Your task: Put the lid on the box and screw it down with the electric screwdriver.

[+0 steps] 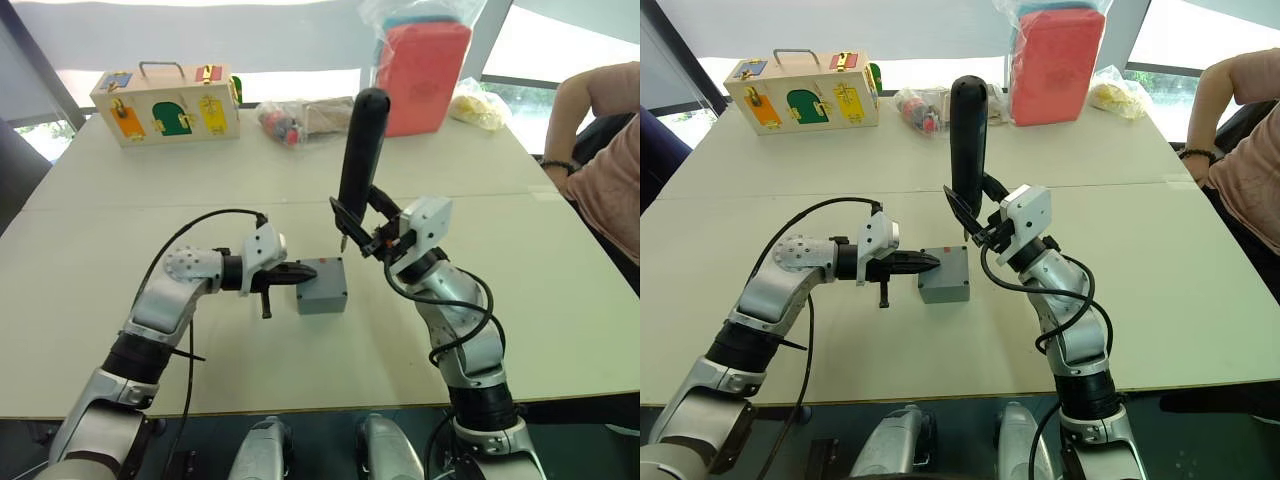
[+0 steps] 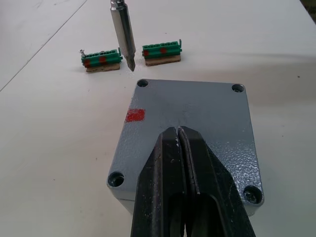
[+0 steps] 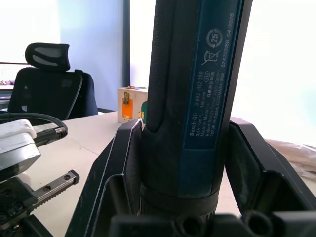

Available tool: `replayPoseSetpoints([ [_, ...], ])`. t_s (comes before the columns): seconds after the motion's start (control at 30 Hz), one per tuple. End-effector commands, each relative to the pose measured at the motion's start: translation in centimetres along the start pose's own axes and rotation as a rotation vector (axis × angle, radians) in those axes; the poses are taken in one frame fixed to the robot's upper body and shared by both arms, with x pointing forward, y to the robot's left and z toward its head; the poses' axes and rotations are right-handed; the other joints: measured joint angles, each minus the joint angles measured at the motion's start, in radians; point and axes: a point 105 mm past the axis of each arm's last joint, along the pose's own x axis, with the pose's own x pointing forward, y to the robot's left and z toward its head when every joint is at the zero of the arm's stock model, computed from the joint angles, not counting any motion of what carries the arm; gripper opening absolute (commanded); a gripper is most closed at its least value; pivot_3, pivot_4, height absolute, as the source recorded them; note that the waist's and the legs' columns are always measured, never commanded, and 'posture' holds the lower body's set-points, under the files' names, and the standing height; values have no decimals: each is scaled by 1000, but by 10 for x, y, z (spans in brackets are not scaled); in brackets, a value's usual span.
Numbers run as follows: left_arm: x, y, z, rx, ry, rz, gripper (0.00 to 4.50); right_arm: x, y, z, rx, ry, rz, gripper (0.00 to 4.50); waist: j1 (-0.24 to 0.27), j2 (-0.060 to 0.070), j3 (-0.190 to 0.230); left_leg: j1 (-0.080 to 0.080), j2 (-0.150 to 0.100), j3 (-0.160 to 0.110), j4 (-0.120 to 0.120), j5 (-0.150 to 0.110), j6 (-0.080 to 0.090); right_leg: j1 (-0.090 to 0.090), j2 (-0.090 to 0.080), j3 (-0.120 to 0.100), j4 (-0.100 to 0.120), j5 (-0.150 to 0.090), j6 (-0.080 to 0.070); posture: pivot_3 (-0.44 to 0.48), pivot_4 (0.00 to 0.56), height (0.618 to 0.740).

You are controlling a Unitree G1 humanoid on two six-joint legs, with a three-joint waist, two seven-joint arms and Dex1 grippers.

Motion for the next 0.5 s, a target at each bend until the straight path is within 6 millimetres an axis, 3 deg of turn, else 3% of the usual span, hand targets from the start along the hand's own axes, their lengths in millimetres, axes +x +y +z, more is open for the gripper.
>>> replayPoseSetpoints([
  [0.03,2,0,2,13,2,0,0,2,4,14,-14,-73,2,1869,0,0,0,0,0,0,0,0,0,0,0,0,0,0,0,0,150,730],
  [0.5,2,0,3,12,4,-4,0,-1,6,11,6,-56,20,1869,0,0,0,1,0,0,0,0,0,0,0,0,0,0,0,0,150,730],
])
